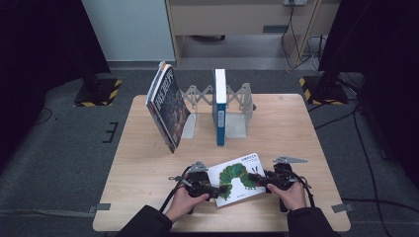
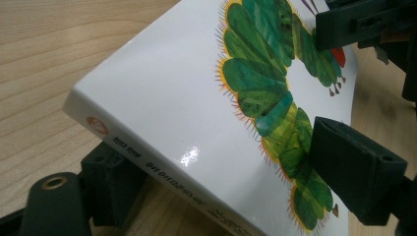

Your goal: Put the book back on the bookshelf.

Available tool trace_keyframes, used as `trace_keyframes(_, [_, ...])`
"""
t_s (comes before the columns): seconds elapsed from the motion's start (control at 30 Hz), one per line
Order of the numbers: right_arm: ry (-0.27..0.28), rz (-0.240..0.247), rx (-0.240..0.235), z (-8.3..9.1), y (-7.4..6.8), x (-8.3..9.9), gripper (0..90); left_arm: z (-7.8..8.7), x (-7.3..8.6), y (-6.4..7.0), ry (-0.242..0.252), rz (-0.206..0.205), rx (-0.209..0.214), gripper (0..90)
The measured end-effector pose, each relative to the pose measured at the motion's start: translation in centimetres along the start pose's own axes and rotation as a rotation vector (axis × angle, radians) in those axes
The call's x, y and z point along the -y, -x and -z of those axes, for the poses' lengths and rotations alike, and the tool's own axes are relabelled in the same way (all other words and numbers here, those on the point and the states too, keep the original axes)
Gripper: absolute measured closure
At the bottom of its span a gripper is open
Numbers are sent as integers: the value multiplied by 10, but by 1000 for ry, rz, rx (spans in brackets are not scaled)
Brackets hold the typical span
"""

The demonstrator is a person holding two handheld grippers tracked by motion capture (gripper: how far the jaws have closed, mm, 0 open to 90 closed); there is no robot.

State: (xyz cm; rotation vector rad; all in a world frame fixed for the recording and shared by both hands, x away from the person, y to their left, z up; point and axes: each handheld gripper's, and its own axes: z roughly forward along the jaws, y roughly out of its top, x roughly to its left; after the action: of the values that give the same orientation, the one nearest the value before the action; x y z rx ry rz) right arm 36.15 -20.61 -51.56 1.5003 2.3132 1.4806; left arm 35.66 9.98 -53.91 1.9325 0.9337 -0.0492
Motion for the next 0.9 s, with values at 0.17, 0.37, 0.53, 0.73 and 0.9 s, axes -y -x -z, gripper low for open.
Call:
trace_keyframes(0.17, [-7,40,26,0,-3,-2,455,0,0,0,2,4,-4,166])
trace_keyframes(0.37, [23,39,87,6,4,-3,424,1,0,0,-1,-8,-21,212])
trace_keyframes(0.53, [-5,38,120,5,8,0,406,1,0,0,-1,-9,-22,214])
trace_keyframes(0.73, [-56,47,114,-1,7,3,429,1,0,0,0,-7,-20,218])
trace_keyframes(0.9, [-64,50,126,-2,6,4,453,1,0,-1,0,-3,-15,223])
